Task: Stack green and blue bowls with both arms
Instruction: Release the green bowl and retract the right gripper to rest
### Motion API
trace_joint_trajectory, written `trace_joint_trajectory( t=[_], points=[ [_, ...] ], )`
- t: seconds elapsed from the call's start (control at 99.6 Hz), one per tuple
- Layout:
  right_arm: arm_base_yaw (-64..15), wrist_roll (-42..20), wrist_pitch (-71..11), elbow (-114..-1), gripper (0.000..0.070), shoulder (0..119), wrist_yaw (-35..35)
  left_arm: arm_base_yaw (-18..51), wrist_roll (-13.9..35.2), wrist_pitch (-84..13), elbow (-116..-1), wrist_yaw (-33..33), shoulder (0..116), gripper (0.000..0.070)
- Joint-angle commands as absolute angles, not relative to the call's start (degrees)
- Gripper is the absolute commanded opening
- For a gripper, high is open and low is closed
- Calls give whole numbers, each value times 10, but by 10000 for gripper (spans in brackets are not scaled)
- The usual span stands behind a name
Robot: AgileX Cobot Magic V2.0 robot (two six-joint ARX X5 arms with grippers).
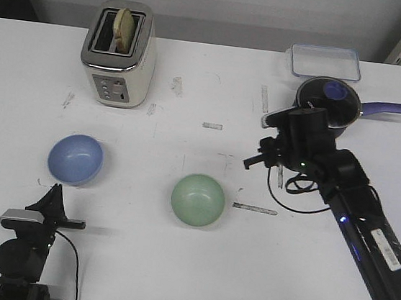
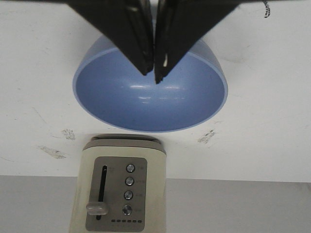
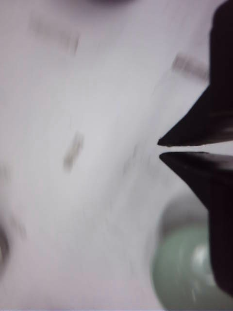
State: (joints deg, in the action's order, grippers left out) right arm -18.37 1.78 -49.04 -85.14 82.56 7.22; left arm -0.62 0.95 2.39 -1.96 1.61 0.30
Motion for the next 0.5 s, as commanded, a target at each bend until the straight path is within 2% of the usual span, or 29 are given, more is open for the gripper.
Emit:
trace_joint_trajectory(
  t=[0.0, 0.251, 0.492],
  points=[
    [-165, 4, -489, -842, 0, 800, 59, -7, 11, 30, -8, 17, 2, 1],
    [-70, 4, -385, -656, 0, 643, 37, -7, 11, 31, -8, 17, 2, 1],
    [-32, 4, -287, -443, 0, 488, 27, -7, 11, 35, -9, 17, 2, 1]
  ],
)
